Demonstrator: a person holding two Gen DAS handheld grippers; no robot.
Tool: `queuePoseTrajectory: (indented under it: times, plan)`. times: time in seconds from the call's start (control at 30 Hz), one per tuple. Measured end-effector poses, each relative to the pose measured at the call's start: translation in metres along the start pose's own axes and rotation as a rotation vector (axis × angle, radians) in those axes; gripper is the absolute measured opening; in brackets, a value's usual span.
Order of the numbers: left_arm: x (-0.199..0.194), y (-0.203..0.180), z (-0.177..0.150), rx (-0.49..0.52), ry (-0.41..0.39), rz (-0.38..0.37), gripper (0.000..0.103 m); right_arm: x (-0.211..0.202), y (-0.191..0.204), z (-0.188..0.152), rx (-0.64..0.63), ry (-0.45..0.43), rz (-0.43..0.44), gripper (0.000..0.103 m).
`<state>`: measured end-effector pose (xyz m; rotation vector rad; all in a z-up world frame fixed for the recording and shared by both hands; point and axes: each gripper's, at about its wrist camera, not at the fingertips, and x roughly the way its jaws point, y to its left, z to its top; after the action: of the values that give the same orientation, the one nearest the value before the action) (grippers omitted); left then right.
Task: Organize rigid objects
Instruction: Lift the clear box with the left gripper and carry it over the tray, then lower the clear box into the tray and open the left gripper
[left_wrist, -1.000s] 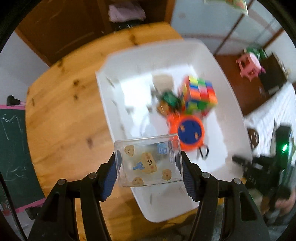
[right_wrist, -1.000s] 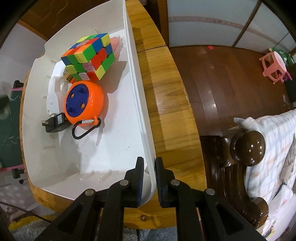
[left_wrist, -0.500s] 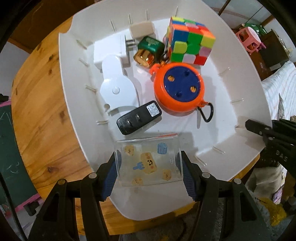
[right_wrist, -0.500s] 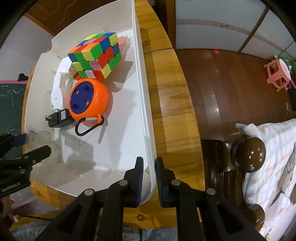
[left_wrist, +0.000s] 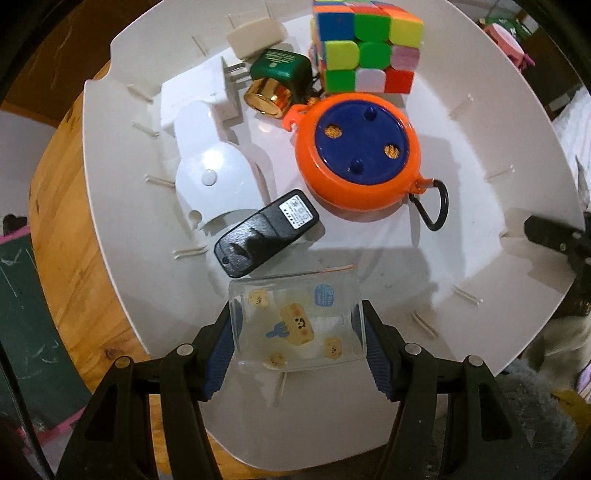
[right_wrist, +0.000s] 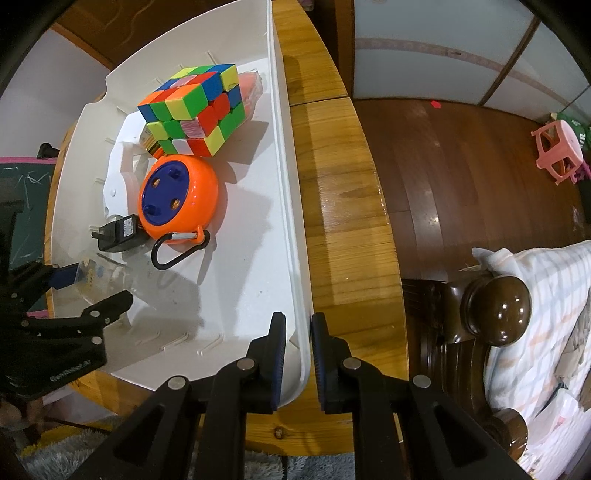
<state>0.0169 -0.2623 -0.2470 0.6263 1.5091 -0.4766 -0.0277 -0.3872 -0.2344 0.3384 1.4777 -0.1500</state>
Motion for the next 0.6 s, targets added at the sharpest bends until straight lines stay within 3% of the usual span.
queuePoseTrajectory:
  times: [0.07,0.2,0.6]
  plan:
    - [0.002,-0.007,-0.005,0.017,0.003,0.017,0.069,0.0,0.0,0.0,0.0,0.0,0.0,0.014]
    - [-0.002,-0.005,-0.004,-0.007,-0.024,0.004,0.087,0.0,0.0,0.0,0.002,0.0,0.0,0.014]
    - [-0.023,-0.019,-0.004,-0.004,-0.078,0.048,0.089,0.0,0.001,0.0,-0.006,0.0,-0.005,0.014]
